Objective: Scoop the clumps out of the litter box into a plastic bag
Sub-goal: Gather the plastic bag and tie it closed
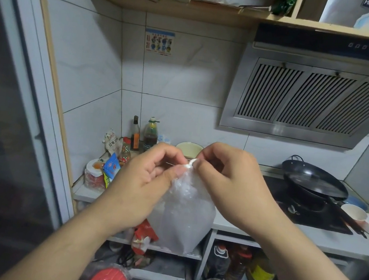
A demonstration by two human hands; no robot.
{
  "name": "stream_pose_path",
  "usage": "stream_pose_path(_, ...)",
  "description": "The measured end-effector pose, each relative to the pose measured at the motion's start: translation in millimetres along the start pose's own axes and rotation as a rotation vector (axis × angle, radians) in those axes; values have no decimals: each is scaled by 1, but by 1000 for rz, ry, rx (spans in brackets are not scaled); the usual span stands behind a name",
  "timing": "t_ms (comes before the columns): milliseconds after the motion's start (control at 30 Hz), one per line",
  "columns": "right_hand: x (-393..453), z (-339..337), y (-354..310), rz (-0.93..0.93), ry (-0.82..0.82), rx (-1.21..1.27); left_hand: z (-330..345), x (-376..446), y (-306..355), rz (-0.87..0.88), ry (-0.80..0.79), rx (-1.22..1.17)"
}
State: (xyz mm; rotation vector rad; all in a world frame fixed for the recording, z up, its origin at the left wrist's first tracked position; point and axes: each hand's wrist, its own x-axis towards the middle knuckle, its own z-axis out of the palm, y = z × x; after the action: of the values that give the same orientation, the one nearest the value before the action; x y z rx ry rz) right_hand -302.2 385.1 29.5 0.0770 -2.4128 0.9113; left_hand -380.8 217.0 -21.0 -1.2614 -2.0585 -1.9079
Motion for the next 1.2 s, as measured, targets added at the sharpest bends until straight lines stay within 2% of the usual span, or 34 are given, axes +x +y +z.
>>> stream_pose_path(67, 1, 1, 4, 96, -27, 118, 1, 1, -1, -1, -26, -33)
stream_pose_path(167, 5, 2, 12, 313, -7, 522, 5, 0, -2, -43, -102, -143)
stream_pose_path(233, 3, -2, 16, 371, -41, 660, 9, -1, -3, -57, -126, -186)
stream_pose_path(333, -1, -12, 21, 156, -179, 505, 11, 0, 0, -49, -103, -212)
stream_pose_path(400, 0, -21, 25, -52, -246, 215, 13, 0, 0, -42, -113, -168)
stream_pose_path(467, 2, -24, 28, -235, -194, -94, 16, 0, -1, -25, -142, -123)
stream_pose_path(500, 3, -23, 29, -276, -141, -157, 18, 0, -1, -17, -153, -109)
stream_pose_path(567, 0, -16, 33, -217, -57, -99, 19, 0, -3, -5, -155, -94)
stream_pose_path(633, -5, -4, 41, -50, -20, 65, 19, 0, -4, -22, -147, -107)
stream_pose_path(767, -8, 15, 53, 309, 28, 540, 20, -3, -10, -68, -176, -17)
stream_pose_path(833, -3, 14, 61, 394, 43, 742, 24, -7, -14, -126, -200, 14)
stream_pose_path(933, -1, 8, 70, 309, -96, 856, 30, -12, -19, -187, -177, -31)
stream_pose_path(1067, 1, 7, 74, 98, -302, 722, 35, -14, -23, -269, -118, -100)
stream_pose_path(1133, 2, 11, 70, 37, -308, 727, 38, -16, -24, -281, -96, -160)
stream_pose_path(1200, 3, 20, 68, 95, -250, 772, 38, -18, -28, -308, -43, -158)
